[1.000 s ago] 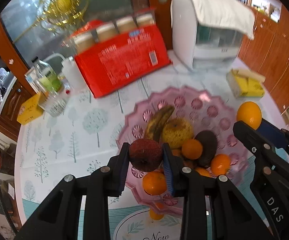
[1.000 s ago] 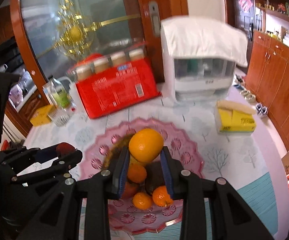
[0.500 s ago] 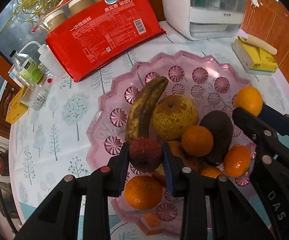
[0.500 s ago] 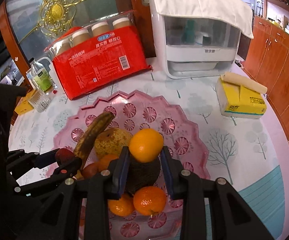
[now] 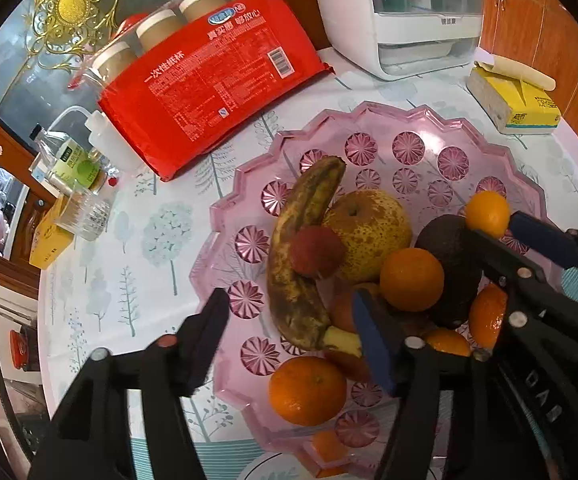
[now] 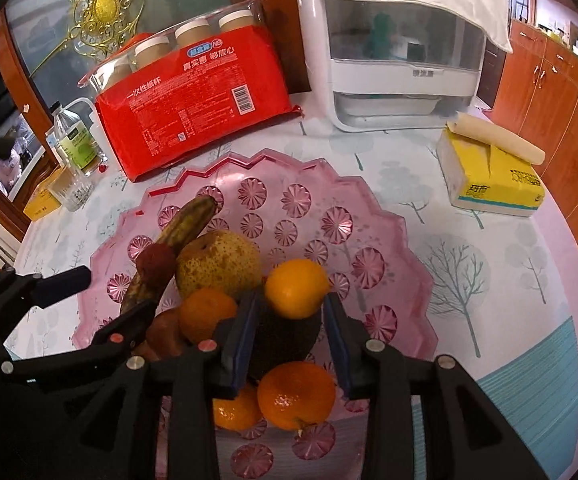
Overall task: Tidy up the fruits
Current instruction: 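Lower the lychee into the bowl with the left tool while the right tool lowers the tangerine, then open the left tool over the bowl while the right tool releases its tangerine, then withdraw both tools from the bowl toward the last lychee and tangerine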
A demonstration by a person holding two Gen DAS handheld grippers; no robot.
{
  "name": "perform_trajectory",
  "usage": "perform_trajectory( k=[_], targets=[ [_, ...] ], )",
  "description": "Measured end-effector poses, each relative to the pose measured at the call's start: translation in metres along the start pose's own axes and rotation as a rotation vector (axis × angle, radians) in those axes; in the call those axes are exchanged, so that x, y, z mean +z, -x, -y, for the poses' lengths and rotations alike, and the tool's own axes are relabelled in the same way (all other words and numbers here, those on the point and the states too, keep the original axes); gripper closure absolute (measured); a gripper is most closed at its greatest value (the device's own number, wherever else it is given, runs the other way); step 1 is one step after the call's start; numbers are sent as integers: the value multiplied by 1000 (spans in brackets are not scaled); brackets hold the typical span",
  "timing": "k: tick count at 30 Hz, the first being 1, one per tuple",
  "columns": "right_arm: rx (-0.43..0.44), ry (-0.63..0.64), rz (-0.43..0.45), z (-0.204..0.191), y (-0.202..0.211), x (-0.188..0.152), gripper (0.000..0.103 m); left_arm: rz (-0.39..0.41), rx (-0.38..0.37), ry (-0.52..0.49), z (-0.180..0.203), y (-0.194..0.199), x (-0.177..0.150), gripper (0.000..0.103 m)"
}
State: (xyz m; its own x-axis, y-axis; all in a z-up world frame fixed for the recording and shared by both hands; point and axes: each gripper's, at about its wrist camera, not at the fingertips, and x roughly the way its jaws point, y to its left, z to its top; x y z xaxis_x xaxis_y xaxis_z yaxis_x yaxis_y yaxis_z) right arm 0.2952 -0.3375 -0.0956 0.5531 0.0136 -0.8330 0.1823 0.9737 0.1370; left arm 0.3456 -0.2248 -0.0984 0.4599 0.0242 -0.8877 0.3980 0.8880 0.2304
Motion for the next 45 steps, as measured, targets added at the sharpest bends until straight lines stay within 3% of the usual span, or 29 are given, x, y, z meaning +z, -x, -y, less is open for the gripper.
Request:
perform_trajectory(
  k=[2, 3, 32, 45],
  targets=[
    [3, -14, 12, 4, 4, 0, 57, 12, 2, 3, -2, 4, -1, 22],
    [6, -19, 16, 5, 6, -1, 56, 20, 0, 5, -2, 6, -2, 22],
    [-20, -29, 185, 9, 102, -37, 56, 124, -3, 55, -6, 88, -39, 18],
    [-26, -10, 216, -13, 140, -57, 56, 190, -26, 98, -32, 134, -66, 18]
  ],
)
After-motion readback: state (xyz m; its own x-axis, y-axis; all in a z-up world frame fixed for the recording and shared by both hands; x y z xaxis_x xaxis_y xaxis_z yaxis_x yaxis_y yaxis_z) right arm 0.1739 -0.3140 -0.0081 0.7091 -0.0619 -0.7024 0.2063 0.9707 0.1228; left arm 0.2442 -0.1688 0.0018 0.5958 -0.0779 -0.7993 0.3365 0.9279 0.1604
